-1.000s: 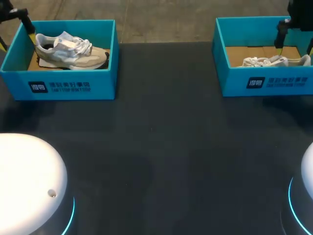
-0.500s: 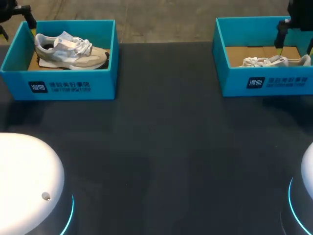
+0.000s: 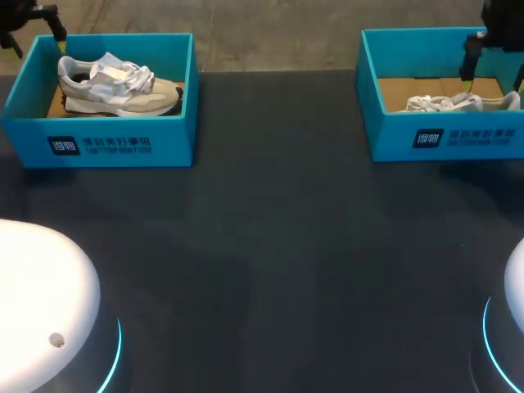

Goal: Take the shoe out of the shoebox, open the shoe tongue, remove and reinsert the insole, then place the shoe into the shoebox

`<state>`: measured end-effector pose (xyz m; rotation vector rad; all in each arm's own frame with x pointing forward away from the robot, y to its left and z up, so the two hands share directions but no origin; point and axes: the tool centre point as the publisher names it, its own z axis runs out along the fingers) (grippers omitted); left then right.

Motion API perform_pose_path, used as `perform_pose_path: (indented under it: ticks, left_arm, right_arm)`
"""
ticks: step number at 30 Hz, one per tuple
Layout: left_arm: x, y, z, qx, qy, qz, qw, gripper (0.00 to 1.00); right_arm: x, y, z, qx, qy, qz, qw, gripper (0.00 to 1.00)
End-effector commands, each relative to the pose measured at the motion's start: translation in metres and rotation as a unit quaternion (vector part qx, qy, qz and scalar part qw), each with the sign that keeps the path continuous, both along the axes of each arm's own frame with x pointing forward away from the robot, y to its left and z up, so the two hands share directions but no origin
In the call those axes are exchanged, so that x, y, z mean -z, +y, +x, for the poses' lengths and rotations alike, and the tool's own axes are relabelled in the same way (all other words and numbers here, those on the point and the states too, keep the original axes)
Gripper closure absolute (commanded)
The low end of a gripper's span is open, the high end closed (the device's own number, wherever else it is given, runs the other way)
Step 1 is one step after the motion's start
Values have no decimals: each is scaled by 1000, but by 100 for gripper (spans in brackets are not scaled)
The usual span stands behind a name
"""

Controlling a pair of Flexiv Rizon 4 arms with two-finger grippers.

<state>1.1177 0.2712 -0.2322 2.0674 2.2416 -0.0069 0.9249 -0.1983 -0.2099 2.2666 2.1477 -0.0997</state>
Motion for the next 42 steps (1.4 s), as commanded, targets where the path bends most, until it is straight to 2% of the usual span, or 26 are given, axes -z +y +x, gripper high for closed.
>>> perform_pose_path:
  ticks: [1,23,42]
  left_arm:
    - [7,-1,18,4,16,4,1000,0]
    - [54,4,27,41,-8,21,999,0]
    - [82,0,60,65,-24,31,997,0]
  right_arm:
    - [0,0,-1,0,-1,0,1000,0]
    - [0,0,-1,0,-1,0,1000,0]
    - [0,0,-1,0,-1,0,1000,0]
